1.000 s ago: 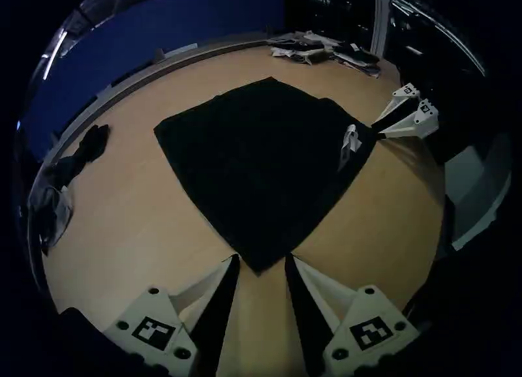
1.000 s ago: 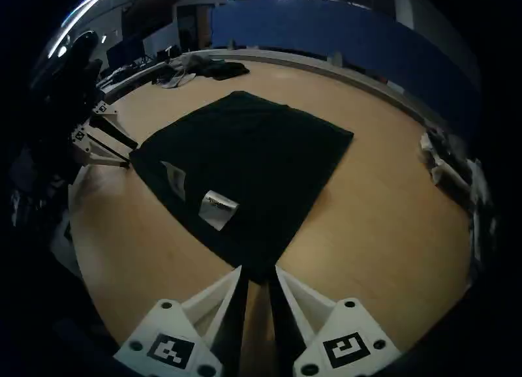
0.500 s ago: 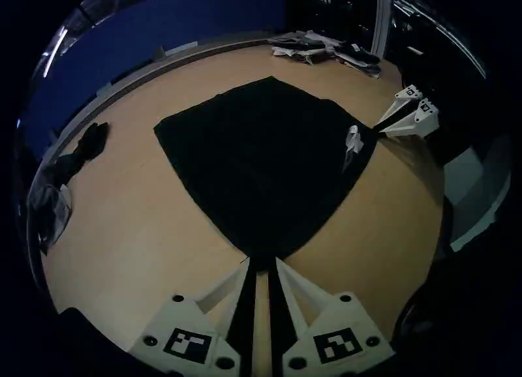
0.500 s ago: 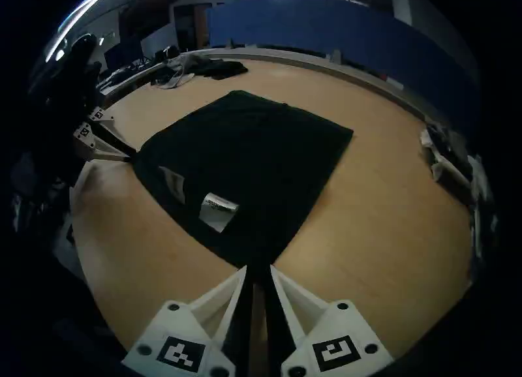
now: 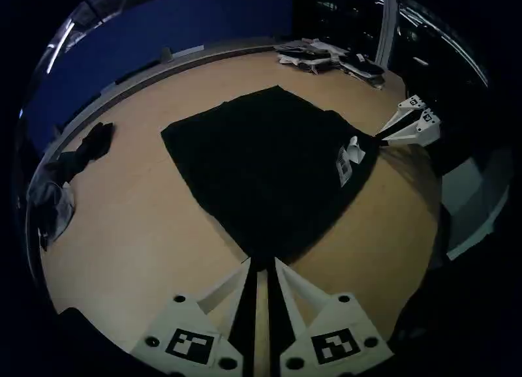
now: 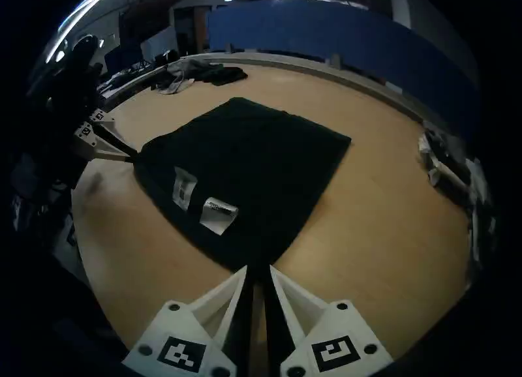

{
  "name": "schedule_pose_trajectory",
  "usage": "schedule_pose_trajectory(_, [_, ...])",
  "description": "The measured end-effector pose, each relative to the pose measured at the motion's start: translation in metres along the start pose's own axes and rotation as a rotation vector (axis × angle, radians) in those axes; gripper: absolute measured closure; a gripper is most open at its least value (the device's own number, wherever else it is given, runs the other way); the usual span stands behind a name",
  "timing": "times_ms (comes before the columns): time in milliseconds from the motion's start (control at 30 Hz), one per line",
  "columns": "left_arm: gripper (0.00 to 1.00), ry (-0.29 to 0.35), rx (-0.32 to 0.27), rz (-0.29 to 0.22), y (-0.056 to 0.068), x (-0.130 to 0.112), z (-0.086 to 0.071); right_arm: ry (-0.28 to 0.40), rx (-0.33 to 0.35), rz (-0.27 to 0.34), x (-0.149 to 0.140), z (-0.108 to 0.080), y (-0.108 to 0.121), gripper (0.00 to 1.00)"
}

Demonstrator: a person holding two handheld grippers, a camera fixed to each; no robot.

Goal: Fold towel

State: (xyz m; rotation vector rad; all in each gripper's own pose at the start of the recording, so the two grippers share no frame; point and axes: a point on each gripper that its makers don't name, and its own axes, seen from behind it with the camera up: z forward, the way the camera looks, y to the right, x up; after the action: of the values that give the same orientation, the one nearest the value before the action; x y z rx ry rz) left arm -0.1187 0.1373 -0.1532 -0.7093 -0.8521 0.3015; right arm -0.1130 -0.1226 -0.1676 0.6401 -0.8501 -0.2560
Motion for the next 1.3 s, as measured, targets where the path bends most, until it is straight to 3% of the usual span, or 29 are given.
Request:
schedule_pose_trajectory(867, [0.91,0.083,0.03,-0.145,0.0,0.048,-0.069,0.105,-0.023,0.037,0.058,-0.072,-0.005,0.91])
schedule_pose_trajectory(1300, [0.9,0.133,0.051,-0.189,-0.001,0.077,-0.102,0.143,-0.038,0.051,0.081,-0.105,-0.01,0.9])
